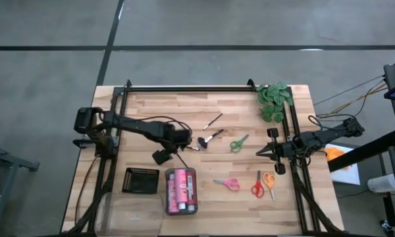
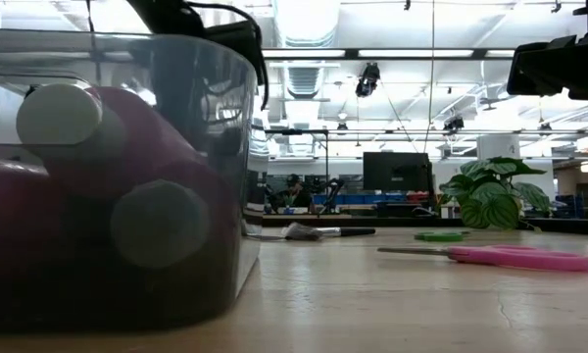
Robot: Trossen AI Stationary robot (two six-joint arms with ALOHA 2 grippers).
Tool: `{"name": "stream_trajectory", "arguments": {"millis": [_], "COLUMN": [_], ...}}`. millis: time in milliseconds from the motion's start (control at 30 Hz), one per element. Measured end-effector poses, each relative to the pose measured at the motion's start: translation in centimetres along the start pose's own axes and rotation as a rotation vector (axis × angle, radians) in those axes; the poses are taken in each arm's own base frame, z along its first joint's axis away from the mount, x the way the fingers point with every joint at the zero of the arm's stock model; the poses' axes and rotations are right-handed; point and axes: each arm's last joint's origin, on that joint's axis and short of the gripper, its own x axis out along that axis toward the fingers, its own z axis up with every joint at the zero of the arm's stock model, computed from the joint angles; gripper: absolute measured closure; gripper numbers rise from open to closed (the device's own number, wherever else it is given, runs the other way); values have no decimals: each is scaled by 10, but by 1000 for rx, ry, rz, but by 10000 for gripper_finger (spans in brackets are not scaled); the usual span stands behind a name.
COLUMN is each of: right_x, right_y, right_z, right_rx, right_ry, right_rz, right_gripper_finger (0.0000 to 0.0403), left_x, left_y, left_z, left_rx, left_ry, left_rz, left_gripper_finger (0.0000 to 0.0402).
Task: Pick & Place Paint Supplies
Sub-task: Put the bottom eyeshadow brush into the transparent bin
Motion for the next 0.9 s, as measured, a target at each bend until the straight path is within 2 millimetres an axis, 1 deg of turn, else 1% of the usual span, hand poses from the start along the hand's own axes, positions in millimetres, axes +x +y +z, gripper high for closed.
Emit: {"name": "stream_trajectory", "arguments": {"millis": [100, 367, 667, 900], "right_x": [0, 0, 0, 0], "right_y": [0, 0, 0, 0], "right_z": [0, 0, 0, 0], "right_rx": [0, 0, 0, 0], "right_ry": [0, -1, 0, -1], "right_rz": [0, 0, 0, 0], "right_gripper_finger": [388, 388, 388, 388], "left_x": [3, 10, 12, 22], "left_y": [-1, 2, 4, 3], "left_z": [0, 7, 9, 8], "left_rx": [9, 61, 55, 69], "left_ry": [-29, -131, -146, -158], "left_rz": [25, -1, 2, 10], "left_gripper_finger": [128, 128, 128, 132]}}
